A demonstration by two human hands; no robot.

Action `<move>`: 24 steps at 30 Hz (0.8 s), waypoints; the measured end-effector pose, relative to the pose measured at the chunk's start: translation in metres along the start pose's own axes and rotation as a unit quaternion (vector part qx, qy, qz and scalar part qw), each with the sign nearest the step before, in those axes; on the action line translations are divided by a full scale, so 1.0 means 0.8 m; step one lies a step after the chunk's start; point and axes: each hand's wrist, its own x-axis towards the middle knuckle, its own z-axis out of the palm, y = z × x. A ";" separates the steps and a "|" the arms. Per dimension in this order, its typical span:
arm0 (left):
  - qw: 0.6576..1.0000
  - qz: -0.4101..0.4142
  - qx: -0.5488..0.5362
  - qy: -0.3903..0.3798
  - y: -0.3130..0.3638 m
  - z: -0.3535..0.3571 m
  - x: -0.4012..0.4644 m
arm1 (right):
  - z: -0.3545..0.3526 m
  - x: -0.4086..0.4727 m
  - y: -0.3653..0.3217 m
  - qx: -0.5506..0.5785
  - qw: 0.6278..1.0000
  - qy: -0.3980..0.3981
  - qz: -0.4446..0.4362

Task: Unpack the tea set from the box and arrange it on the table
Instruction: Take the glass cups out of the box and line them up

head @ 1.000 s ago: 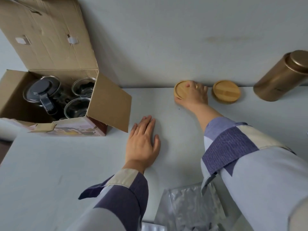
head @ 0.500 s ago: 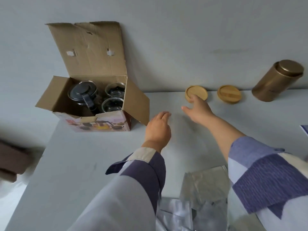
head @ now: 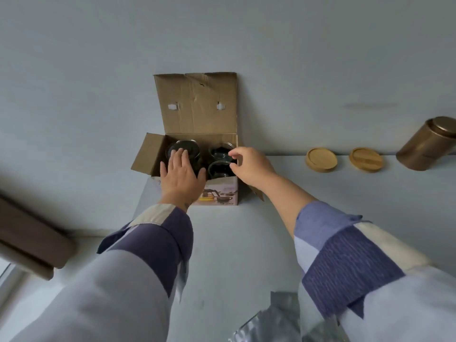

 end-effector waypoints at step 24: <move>0.988 0.046 0.129 -0.071 -0.032 0.015 -0.002 | 0.029 0.063 -0.052 -0.359 0.913 -0.161 0.106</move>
